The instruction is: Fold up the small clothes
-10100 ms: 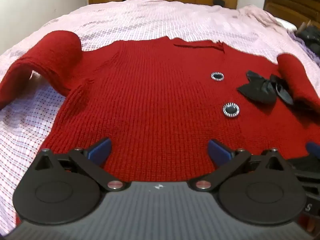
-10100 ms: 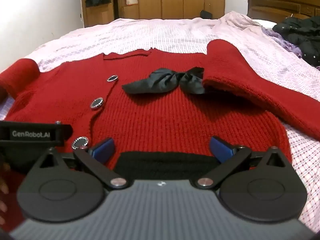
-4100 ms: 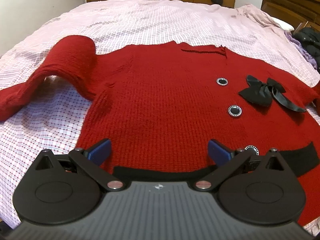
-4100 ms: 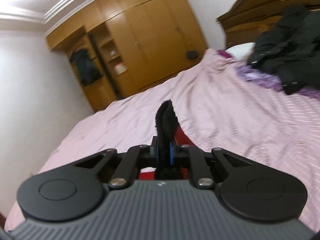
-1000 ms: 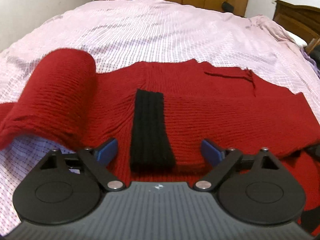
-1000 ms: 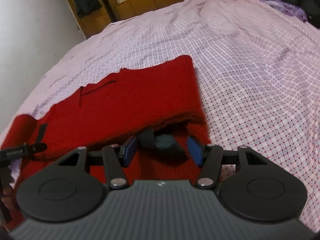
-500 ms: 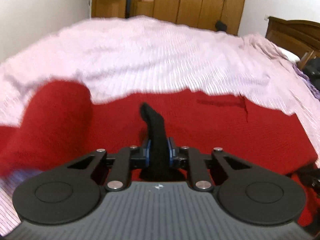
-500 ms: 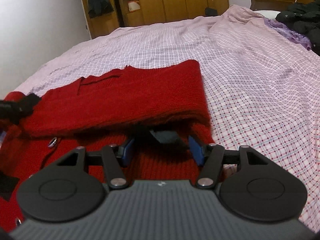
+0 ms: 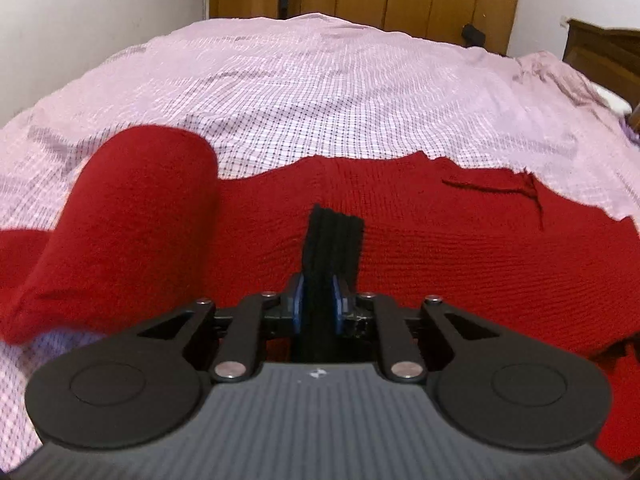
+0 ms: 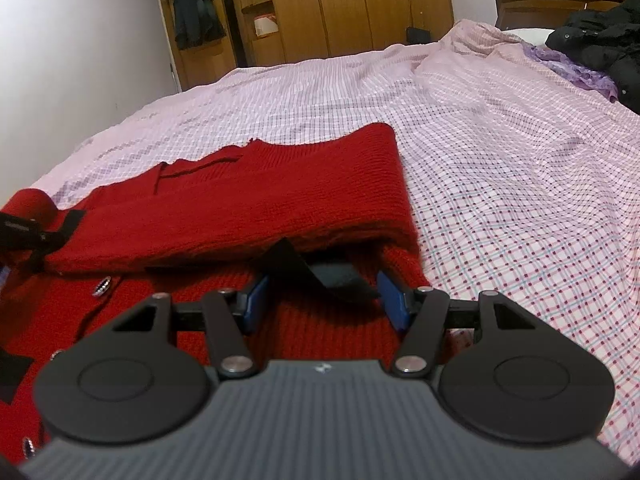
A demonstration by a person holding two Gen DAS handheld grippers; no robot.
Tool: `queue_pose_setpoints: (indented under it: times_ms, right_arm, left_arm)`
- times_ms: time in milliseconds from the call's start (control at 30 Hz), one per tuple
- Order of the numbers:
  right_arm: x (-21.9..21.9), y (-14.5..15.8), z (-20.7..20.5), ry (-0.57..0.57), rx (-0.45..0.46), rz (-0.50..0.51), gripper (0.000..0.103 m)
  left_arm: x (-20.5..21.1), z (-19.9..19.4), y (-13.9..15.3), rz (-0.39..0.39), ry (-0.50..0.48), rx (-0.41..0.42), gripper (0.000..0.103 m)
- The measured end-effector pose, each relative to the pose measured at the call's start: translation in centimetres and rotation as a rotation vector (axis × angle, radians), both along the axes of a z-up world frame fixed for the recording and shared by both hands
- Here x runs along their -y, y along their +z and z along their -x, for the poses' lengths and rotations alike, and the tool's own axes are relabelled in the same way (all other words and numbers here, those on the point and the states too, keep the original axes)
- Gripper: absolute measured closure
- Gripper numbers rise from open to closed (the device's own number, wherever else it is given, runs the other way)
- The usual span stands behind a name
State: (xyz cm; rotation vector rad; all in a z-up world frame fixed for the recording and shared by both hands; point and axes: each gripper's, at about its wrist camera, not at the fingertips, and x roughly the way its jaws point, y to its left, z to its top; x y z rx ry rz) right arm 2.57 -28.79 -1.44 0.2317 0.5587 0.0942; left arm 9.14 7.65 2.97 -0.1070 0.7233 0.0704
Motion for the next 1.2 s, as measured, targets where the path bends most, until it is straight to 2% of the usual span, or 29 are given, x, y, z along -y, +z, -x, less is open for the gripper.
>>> queue_pose_setpoints:
  times_ms: [100,167,367,467,533,567,800,1067,1200]
  right_arm:
    - [0.0,0.1,0.2,0.0,0.002,-0.003,0.042]
    - [-0.1,0.4,0.4,0.0,0.0,-0.003,0.042]
    - [-0.8,1.3,2.2,0.005,-0.012,-0.009,0.042]
    - [-1.2,2.0,3.2,0.021,-0.013,-0.013,0.042]
    - [-1.6,2.3,3.8,0.038,-0.018,-0.01,0.036]
    - [-1.8,2.4,4.0,0.045,-0.021,-0.005,0.027]
    - [-3.5,3.2,5.1,0.074,-0.025,-0.013,0.026]
    - [-5.2,3.0,5.2,0.08,-0.062,0.003,0.026]
    - [-5.6,2.7,4.9,0.072,-0.079,0.023,0.026]
  left_arm:
    - [-0.6,1.6,0.5,0.049,-0.011,-0.008,0.074]
    - [-1.0,3.0,0.8,0.064,-0.014,-0.006,0.06]
    - [-2.3,6.5,2.3,0.061,0.012,0.029,0.034]
    - [-3.6,8.0,3.0,0.085,0.051,0.046,0.028]
    - [-4.6,8.9,3.4,0.108,0.083,0.06,0.02]
    - [-5.2,9.2,3.7,0.118,0.099,0.069,0.017]
    - [-9.4,10.5,4.8,0.157,0.216,0.097,0.016]
    - [-14.8,10.2,4.3,0.213,0.387,0.113,0.016]
    - [-16.9,9.2,3.4,0.267,0.457,0.071,0.016]
